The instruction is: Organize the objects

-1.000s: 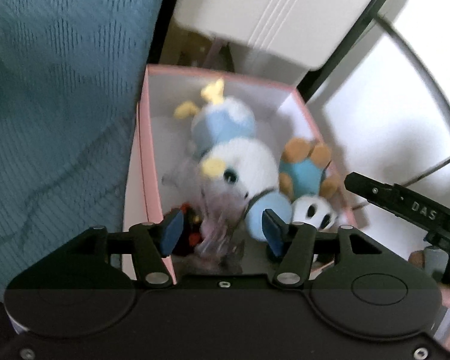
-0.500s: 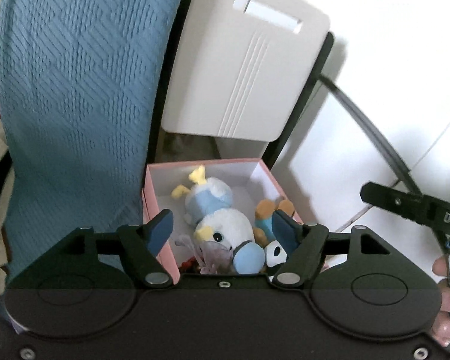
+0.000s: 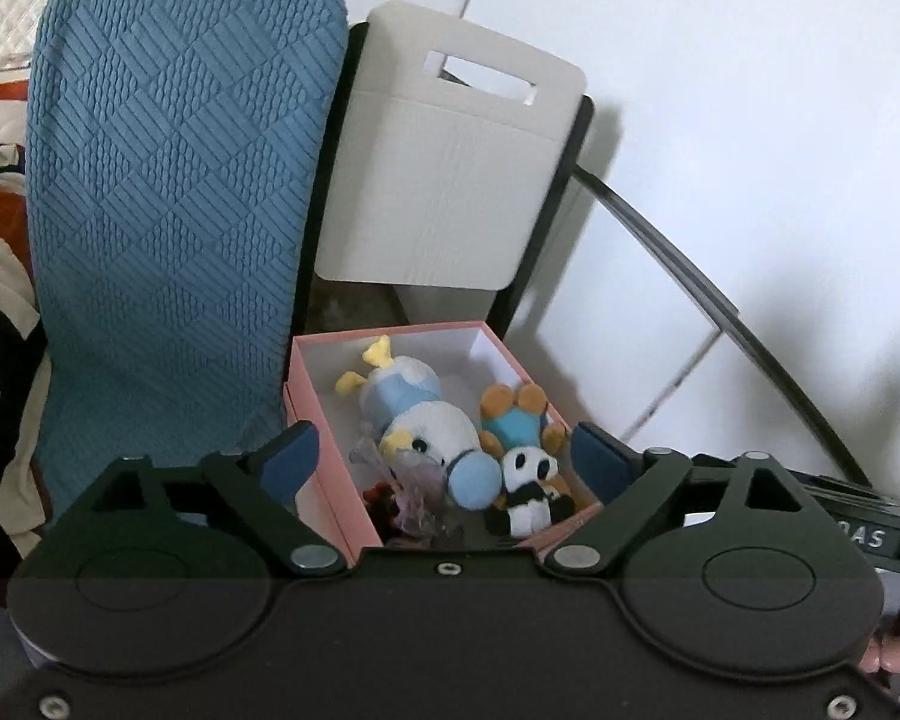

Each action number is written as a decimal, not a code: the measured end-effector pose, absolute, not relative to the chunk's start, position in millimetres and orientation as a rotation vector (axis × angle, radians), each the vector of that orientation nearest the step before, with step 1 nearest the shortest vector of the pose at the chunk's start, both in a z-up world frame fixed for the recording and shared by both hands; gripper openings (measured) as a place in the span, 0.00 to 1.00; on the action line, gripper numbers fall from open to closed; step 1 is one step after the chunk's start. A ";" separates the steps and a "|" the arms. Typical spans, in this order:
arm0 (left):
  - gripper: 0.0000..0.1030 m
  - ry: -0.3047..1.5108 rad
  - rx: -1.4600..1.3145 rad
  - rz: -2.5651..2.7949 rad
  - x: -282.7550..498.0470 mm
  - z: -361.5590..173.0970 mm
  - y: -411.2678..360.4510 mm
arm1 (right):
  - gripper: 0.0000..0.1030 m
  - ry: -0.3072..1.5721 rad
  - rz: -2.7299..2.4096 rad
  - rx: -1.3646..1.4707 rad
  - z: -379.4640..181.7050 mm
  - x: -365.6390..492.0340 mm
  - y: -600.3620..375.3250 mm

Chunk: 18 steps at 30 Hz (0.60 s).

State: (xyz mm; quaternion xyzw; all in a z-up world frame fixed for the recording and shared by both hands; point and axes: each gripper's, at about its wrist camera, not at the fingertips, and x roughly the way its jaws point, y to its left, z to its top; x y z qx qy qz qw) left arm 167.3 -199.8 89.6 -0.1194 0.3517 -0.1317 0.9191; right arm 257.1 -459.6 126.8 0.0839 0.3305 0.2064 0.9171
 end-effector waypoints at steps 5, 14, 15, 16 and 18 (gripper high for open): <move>0.98 0.712 -0.189 -0.263 143.1 82.3 -197.6 | 0.65 0.696 0.408 0.174 109.8 241.2 -451.8; 1.00 0.725 -0.208 -0.253 129.2 58.1 -186.5 | 0.65 0.729 0.371 0.176 76.6 228.9 -442.3; 1.00 0.729 -0.208 -0.253 129.5 55.2 -186.5 | 0.65 0.732 0.373 0.178 72.9 228.2 -441.8; 1.00 0.730 -0.208 -0.249 129.9 52.8 -186.0 | 0.65 0.734 0.373 0.178 70.1 226.9 -441.4; 1.00 0.726 -0.207 -0.244 129.9 48.7 -185.2 | 0.65 0.735 0.378 0.169 64.5 226.9 -438.9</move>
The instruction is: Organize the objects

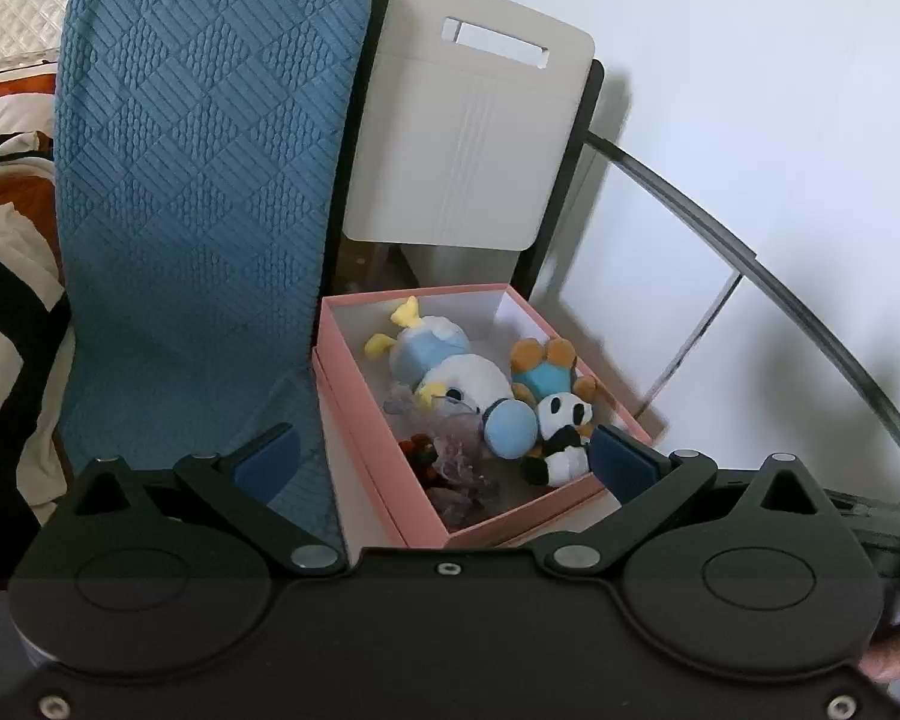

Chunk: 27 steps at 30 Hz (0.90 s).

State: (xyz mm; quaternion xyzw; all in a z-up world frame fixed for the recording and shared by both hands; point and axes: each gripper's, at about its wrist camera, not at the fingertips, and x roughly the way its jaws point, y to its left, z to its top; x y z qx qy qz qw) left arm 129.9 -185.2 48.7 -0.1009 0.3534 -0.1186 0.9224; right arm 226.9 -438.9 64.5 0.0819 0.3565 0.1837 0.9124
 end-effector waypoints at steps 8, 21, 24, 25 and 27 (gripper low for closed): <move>1.00 0.725 -0.222 -0.237 141.1 40.3 -179.8 | 1.00 0.744 0.369 0.184 46.0 240.3 -435.2; 1.00 0.730 -0.224 -0.238 149.4 35.9 -184.0 | 1.00 0.767 0.357 0.173 38.6 249.3 -434.5; 1.00 0.735 -0.222 -0.236 148.8 36.2 -185.5 | 1.00 0.767 0.363 0.173 39.9 249.0 -434.2; 1.00 0.746 -0.219 -0.244 149.2 35.8 -186.0 | 1.00 0.767 0.363 0.174 40.0 248.8 -434.0; 1.00 0.748 -0.207 -0.245 147.9 36.0 -187.6 | 1.00 0.768 0.366 0.176 40.0 248.2 -433.6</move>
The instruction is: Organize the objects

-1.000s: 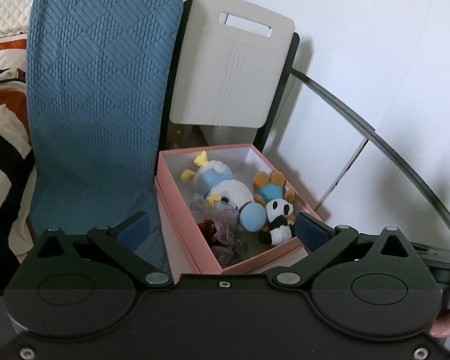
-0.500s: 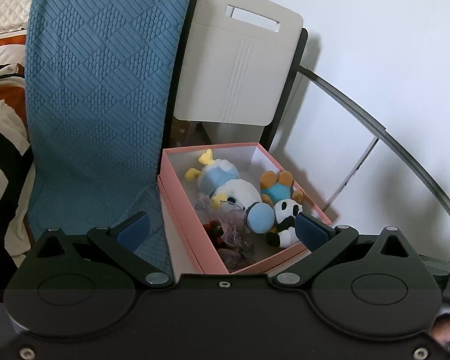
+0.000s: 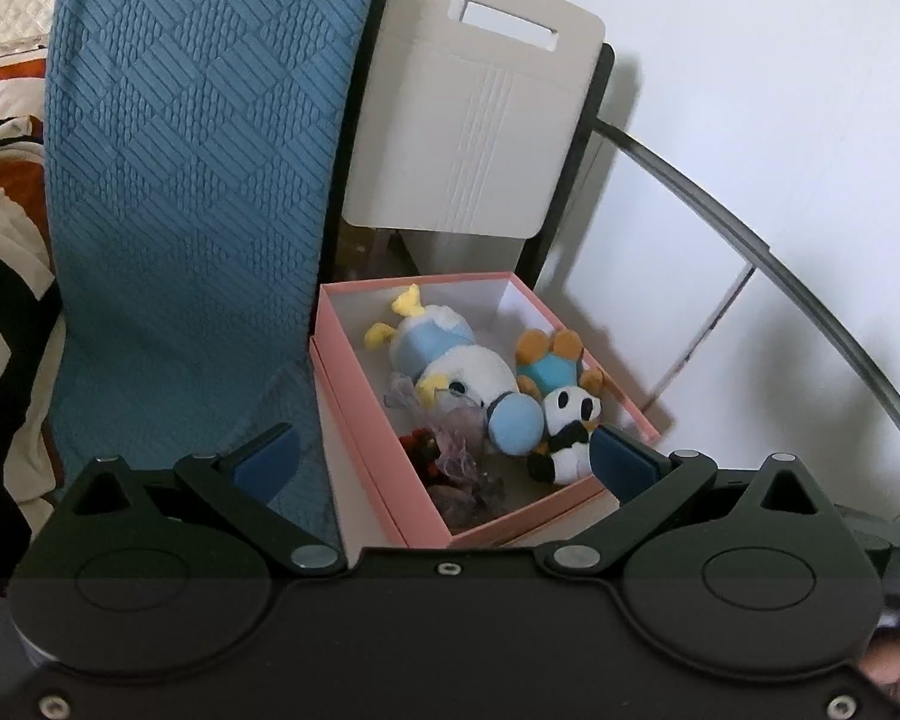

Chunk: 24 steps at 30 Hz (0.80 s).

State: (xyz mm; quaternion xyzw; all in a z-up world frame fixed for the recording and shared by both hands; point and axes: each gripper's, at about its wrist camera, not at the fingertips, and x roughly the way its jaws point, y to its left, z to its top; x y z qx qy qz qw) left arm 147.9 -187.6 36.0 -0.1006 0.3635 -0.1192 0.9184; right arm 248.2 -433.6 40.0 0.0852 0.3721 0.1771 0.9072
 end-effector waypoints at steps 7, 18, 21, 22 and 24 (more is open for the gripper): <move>1.00 0.749 -0.211 -0.238 144.6 35.8 -189.3 | 1.00 0.770 0.365 0.167 40.1 244.9 -431.9; 1.00 0.719 -0.194 -0.244 139.7 39.2 -192.5 | 1.00 0.776 0.357 0.166 39.7 243.4 -430.0; 1.00 0.719 -0.205 -0.244 140.3 39.5 -190.9 | 1.00 0.778 0.358 0.168 39.1 243.5 -429.6; 1.00 0.720 -0.213 -0.249 140.9 39.2 -190.1 | 1.00 0.778 0.359 0.169 39.4 243.3 -429.4; 1.00 0.723 -0.234 -0.259 142.0 38.5 -188.2 | 1.00 0.776 0.359 0.168 39.6 242.7 -429.4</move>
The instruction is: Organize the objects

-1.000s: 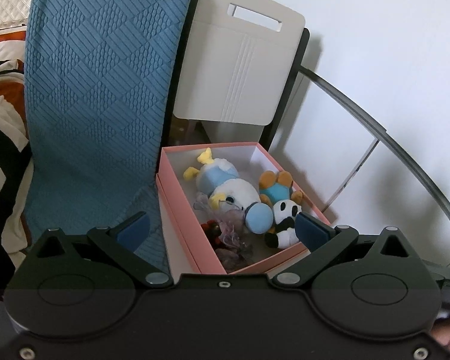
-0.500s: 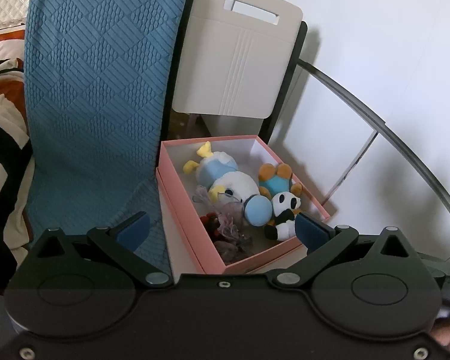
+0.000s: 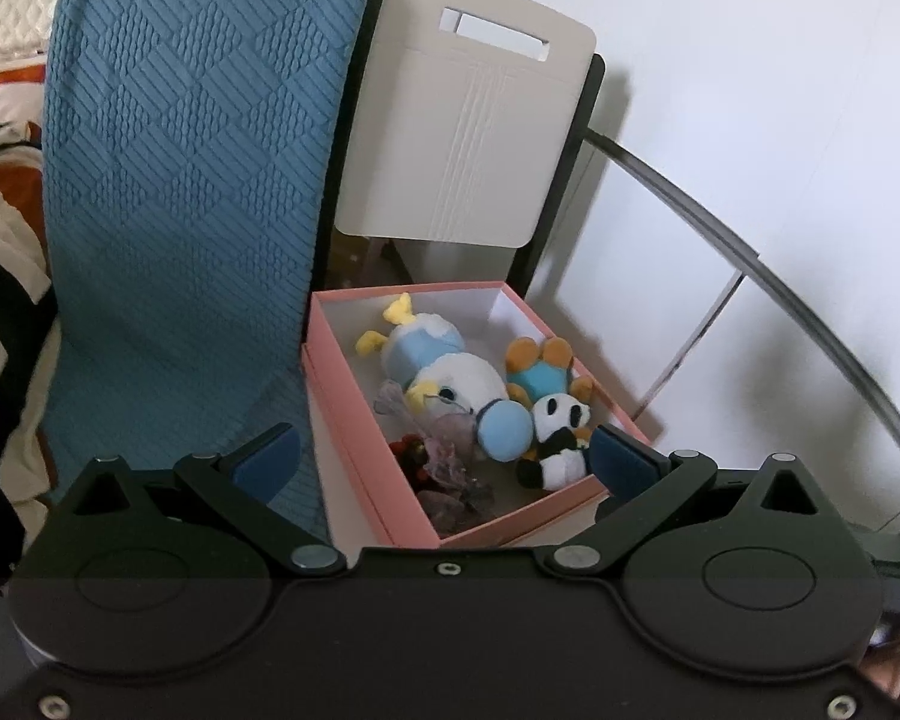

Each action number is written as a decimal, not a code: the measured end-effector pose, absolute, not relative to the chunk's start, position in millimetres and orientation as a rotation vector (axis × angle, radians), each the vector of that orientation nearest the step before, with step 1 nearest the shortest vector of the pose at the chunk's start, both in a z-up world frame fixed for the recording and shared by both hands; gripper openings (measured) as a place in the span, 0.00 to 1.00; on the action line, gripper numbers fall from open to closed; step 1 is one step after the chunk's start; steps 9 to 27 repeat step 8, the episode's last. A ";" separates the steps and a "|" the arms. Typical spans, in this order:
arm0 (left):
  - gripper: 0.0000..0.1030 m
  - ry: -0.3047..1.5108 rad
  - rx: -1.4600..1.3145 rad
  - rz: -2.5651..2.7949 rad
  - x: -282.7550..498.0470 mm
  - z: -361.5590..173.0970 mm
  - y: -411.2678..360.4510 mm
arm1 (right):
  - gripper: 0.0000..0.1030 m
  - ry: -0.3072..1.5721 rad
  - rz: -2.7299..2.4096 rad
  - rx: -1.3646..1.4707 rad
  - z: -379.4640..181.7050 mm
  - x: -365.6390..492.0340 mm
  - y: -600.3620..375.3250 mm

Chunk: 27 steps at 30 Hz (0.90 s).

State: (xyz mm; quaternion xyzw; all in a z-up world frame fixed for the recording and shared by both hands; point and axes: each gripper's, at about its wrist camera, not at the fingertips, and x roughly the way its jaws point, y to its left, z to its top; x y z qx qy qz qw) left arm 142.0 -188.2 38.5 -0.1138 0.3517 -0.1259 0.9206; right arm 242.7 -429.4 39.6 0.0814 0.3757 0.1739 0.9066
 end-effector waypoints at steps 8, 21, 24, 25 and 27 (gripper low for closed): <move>1.00 0.715 -0.207 -0.246 143.2 40.3 -193.2 | 1.00 0.785 0.355 0.176 38.9 242.0 -428.1; 1.00 0.715 -0.207 -0.246 143.2 40.3 -193.2 | 1.00 0.785 0.355 0.176 38.9 242.0 -428.1; 1.00 0.715 -0.207 -0.246 143.2 40.3 -193.2 | 1.00 0.785 0.355 0.176 38.9 242.0 -428.1; 1.00 0.715 -0.207 -0.246 143.2 40.3 -193.2 | 1.00 0.785 0.355 0.176 38.9 242.0 -428.1; 1.00 0.715 -0.207 -0.246 143.2 40.3 -193.2 | 1.00 0.785 0.355 0.176 38.9 242.0 -428.1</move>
